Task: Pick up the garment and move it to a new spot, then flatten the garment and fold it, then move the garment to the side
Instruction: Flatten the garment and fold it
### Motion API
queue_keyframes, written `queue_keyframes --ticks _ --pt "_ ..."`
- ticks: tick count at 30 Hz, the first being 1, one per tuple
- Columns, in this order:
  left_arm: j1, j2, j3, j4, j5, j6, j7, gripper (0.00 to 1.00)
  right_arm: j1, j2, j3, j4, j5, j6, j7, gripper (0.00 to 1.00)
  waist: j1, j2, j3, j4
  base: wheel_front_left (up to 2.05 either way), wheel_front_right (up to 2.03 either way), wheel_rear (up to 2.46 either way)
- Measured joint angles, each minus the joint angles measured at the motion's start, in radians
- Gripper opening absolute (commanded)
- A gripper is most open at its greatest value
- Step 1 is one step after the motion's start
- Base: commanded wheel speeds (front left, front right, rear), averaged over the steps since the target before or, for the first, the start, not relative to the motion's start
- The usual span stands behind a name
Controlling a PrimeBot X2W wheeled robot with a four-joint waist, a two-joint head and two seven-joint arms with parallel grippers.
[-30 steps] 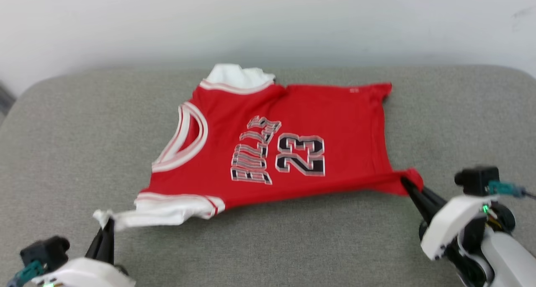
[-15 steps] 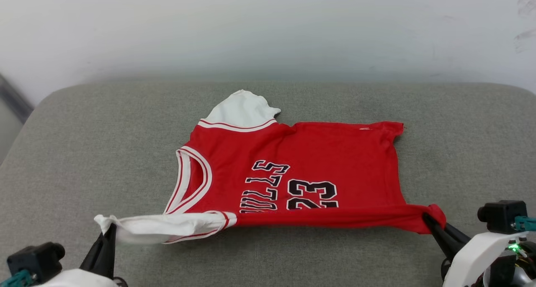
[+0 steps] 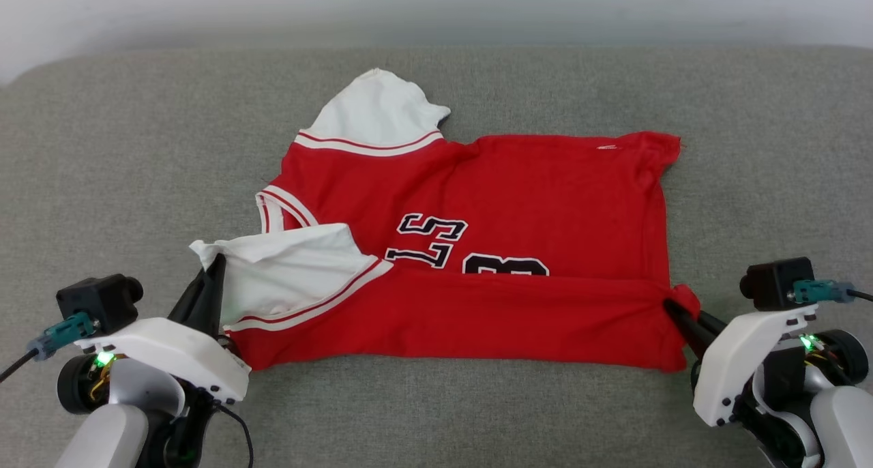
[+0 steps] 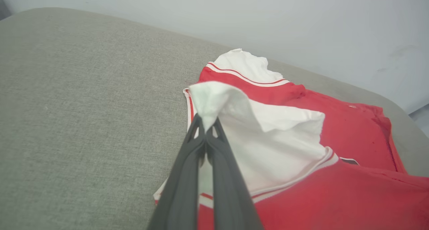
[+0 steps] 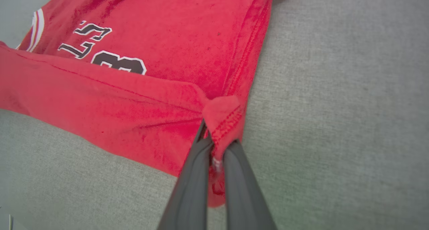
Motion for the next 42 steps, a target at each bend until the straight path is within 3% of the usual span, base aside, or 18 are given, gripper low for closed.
queue_keyframes --ticks 10,11,12,13,14,21,27,37,42 --pt "-0.118 -0.036 -0.046 0.260 -0.040 -0.093 0.033 0.00 -0.107 -0.003 0.095 0.166 0.028 0.000 -0.060 0.00 0.0000 0.0000 0.086 -0.021 0.00 0.00 0.00" --pt "-0.125 -0.040 -0.052 0.281 -0.044 -0.104 0.037 0.00 -0.113 -0.006 0.104 0.179 0.029 0.000 -0.070 0.04 0.0000 0.0000 0.085 -0.021 0.00 0.00 0.00" --pt "-0.130 -0.043 -0.055 0.300 -0.048 -0.112 0.042 0.24 -0.119 -0.008 0.110 0.191 0.031 0.000 -0.079 0.40 0.0000 0.0000 0.082 -0.021 0.00 0.00 0.00" --pt "-0.136 -0.048 -0.058 0.313 -0.056 -0.123 0.043 0.57 -0.120 -0.011 0.120 0.199 0.033 0.000 -0.093 0.78 0.0000 0.0000 0.078 -0.021 0.00 0.00 0.00" --pt "-0.140 -0.051 -0.063 0.328 -0.059 -0.131 0.044 1.00 -0.120 -0.013 0.126 0.205 0.035 0.000 -0.110 1.00 0.0000 0.0000 0.073 -0.020 0.00 0.00 0.00" --pt "-0.158 -0.050 -0.042 0.365 -0.061 -0.147 -0.002 1.00 -0.108 -0.025 0.126 0.150 0.052 0.000 -0.304 1.00 -0.0001 0.0000 0.019 -0.015 0.00 0.00 0.00" --pt "-0.156 0.027 -0.028 0.303 -0.055 -0.136 0.040 1.00 -0.057 -0.025 0.068 0.051 0.008 0.000 -0.436 1.00 -0.0001 0.0000 -0.045 -0.024 0.00 0.00 0.00" --pt "-0.089 0.222 -0.043 0.073 -0.101 -0.109 0.351 1.00 0.058 0.049 -0.056 -0.126 -0.090 0.000 -0.406 1.00 -0.0003 0.0000 -0.086 -0.053 0.00 0.00 0.00" --pt "-0.025 0.274 -0.045 0.005 -0.159 -0.066 0.487 1.00 0.074 0.083 -0.081 -0.190 -0.116 0.000 -0.384 1.00 -0.0003 0.0000 -0.046 -0.069 0.00 0.00 0.00"
